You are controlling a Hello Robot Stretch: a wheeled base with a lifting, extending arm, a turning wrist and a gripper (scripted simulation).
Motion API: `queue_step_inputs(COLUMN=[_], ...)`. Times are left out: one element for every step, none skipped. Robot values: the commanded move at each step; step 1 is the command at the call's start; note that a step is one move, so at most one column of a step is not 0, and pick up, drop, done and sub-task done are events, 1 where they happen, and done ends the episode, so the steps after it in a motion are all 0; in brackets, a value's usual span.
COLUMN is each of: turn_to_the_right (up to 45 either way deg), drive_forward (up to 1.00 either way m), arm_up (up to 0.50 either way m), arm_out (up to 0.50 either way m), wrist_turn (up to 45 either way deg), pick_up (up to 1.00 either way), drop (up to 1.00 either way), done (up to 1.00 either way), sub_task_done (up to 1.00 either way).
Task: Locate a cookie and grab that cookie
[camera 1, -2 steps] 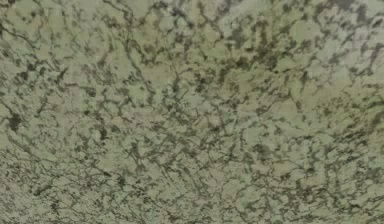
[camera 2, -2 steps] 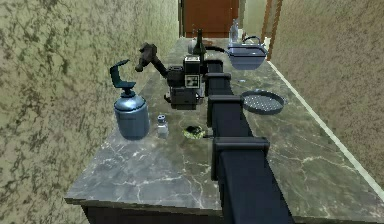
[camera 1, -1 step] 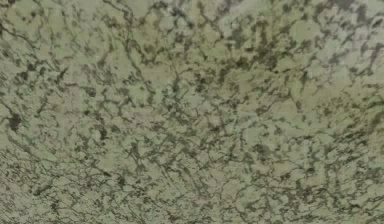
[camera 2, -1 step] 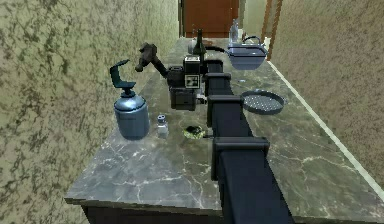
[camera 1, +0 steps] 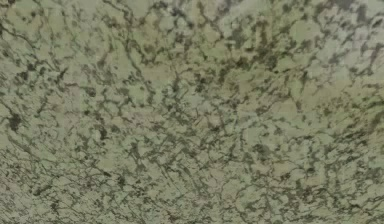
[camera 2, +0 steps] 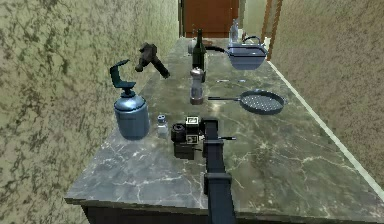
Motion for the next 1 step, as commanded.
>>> queue_step_inputs(turn_to_the_right=[0.0], drive_forward=[0.0], arm_up=[0.0], arm_out=[0.0], wrist_turn=[0.0], pick_up=[1.0], drop=[0.0], done=[0.0], sub_task_done=[0.0])
